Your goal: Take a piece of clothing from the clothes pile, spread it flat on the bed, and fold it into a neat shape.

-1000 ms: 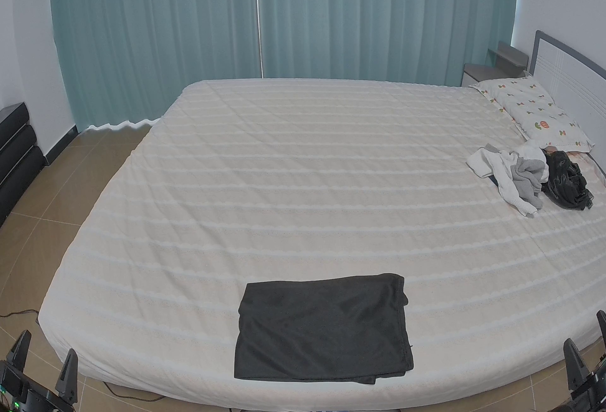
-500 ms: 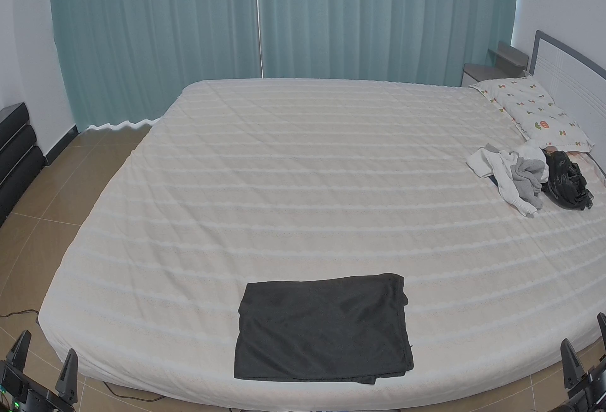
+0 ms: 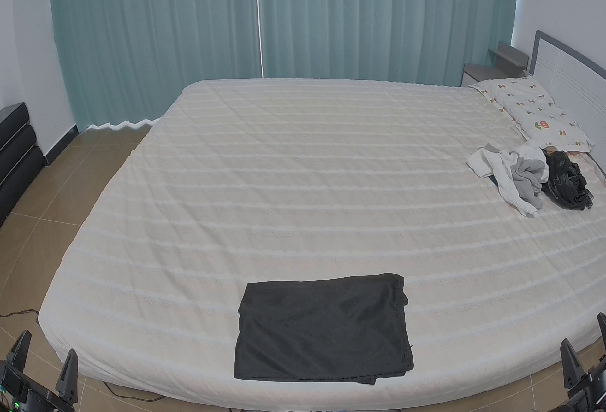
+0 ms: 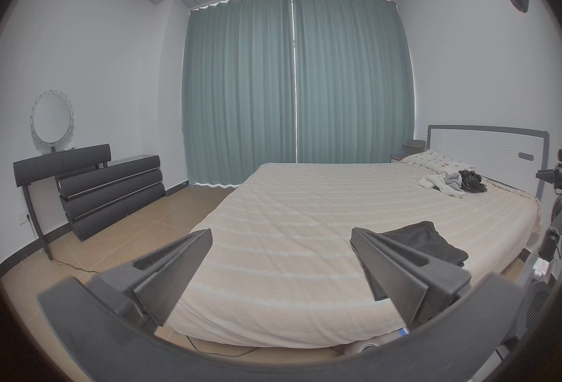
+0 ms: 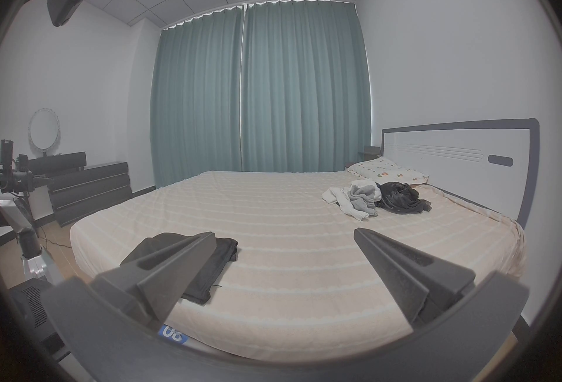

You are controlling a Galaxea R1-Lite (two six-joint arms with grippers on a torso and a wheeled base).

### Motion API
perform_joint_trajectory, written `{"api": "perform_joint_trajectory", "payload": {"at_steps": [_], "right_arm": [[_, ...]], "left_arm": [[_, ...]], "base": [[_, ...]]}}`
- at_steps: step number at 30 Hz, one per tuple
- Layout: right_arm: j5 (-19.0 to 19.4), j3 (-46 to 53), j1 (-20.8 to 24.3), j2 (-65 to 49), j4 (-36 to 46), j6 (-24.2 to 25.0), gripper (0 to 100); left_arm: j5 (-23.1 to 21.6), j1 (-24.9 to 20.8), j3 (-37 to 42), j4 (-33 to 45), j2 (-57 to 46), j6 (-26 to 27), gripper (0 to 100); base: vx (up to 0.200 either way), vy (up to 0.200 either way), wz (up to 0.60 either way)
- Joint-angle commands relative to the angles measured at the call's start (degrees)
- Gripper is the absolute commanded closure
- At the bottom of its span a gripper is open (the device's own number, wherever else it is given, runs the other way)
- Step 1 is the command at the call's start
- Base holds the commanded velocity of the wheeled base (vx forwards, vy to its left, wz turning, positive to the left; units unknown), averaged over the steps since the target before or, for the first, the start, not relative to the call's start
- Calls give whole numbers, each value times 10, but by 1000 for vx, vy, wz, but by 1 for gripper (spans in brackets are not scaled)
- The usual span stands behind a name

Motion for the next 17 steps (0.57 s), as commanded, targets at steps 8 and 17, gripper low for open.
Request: {"api": "perform_joint_trajectory", "payload": {"at_steps": [8,17], "right_arm": [[-1,10,0,-9,-1,4,0],[-1,10,1,-9,0,4,0]], "left_arm": [[0,0,10,1,2,-1,0],[-1,0,10,1,2,-1,0]], "base": [[0,0,0],[0,0,0]]}}
